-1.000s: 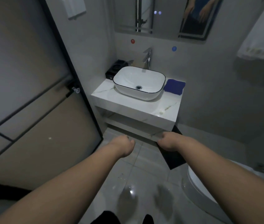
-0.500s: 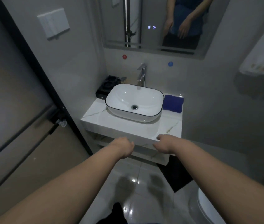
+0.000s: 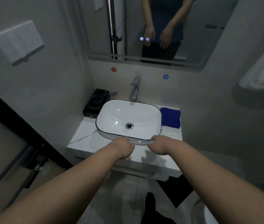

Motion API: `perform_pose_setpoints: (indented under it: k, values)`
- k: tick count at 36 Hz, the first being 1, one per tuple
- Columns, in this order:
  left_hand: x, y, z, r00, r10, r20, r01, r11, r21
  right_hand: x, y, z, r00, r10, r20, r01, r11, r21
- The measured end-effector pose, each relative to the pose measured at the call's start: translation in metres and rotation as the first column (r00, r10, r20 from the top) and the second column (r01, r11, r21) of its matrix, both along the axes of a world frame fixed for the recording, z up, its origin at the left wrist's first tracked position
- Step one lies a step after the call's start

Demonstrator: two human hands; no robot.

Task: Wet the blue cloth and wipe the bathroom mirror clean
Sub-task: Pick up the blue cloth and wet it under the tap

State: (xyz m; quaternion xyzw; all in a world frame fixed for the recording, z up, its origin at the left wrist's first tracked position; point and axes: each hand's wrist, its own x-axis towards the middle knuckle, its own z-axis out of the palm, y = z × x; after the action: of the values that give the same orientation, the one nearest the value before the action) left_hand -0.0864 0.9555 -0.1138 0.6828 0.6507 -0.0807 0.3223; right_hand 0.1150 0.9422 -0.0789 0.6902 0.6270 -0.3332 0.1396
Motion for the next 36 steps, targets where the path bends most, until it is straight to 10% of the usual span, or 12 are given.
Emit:
perform_pose_setpoints:
  k: [21,36]
  values:
    - [0.000,0.185,-0.018,0.978,0.201,-0.060,-0.205,0.975,-0.081,0.006,0.267,-0.064,0.974,0.201,-0.102,-0.206,0.978,-0.041]
    - [0.015,0.279,-0.055,1.000,0.012,0.002,-0.012,0.988,-0.155,0.027,0.314,-0.107,0.988,-0.042,-0.146,0.017,0.986,-0.163]
